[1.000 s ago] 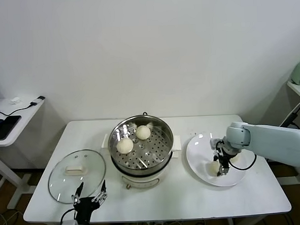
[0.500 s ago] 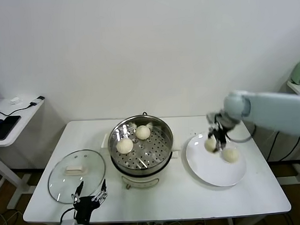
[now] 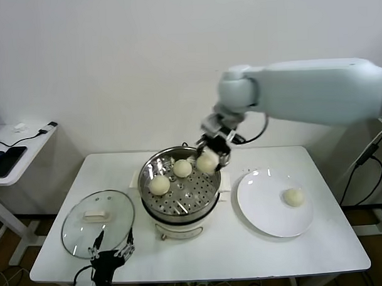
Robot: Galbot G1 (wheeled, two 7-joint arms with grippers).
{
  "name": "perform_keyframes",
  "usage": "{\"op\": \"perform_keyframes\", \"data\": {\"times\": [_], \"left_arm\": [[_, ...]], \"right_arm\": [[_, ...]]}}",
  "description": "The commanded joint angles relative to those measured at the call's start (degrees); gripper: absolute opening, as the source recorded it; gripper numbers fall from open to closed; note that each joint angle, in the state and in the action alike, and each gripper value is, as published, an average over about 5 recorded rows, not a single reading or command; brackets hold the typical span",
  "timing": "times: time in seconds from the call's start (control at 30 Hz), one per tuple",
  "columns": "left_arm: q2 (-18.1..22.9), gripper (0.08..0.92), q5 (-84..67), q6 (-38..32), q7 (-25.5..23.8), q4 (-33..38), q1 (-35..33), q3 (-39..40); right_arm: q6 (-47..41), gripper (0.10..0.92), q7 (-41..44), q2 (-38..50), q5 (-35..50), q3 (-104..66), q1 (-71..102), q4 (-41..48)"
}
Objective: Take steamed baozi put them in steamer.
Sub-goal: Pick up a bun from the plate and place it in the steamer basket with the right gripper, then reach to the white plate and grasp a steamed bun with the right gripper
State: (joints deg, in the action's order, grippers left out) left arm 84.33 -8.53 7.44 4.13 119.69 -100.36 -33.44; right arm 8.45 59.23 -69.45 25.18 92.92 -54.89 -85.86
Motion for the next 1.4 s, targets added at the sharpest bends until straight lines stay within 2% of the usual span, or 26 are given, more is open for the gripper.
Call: {"op": "perform_keyframes", "data": {"times": [0.03, 0.5, 0.67, 0.77, 0.9, 1.0, 1.27, 1.33, 1.4], "left_arm": [[0.1, 0.823, 0.0, -0.2, 0.1, 0.3, -0.5, -0.2], [0.2, 0.823, -0.1, -0.4, 0.3, 0.2, -0.3, -0.3], [0.2, 0.823, -0.1, -0.3, 0.2, 0.2, -0.3, -0.3], [0.2, 0.823, -0.1, -0.3, 0.2, 0.5, -0.4, -0.3], [0.2, 0.823, -0.1, -0.3, 0.2, 0.8, -0.6, -0.2], [0.3, 0.823, 0.0, -0.3, 0.1, 1.0, -0.7, -0.1], [0.6, 0.823, 0.5, -0.6, 0.1, 1.2, -0.9, 0.2], [0.7, 0.823, 0.5, -0.7, 0.1, 1.3, -1.0, 0.2], [0.7, 0.823, 0.5, -0.8, 0.2, 1.3, -1.0, 0.2]], "right_arm": [[18.0, 0.679, -0.2, -9.5, -18.1, -3.3, 8.6, -1.8], [16.4, 0.679, -9.3, -11.5, -31.1, -3.4, 20.3, 8.5], [16.1, 0.679, -10.1, -12.3, -30.0, -4.1, 21.0, 10.3], [16.4, 0.700, -8.7, -12.3, -26.0, -3.7, 19.6, 9.9], [17.3, 0.788, -4.4, -11.4, -18.6, -3.4, 15.4, 9.1], [18.5, 0.817, -1.1, -10.3, -14.0, -2.9, 11.0, 8.8], [18.4, 0.823, 2.1, -3.3, 2.2, 2.4, -1.2, 11.7], [16.0, 0.823, 1.9, 0.2, 5.7, 5.1, -4.0, 12.7], [10.0, 0.823, 1.4, 4.9, 9.1, 8.4, -6.8, 12.6]]}}
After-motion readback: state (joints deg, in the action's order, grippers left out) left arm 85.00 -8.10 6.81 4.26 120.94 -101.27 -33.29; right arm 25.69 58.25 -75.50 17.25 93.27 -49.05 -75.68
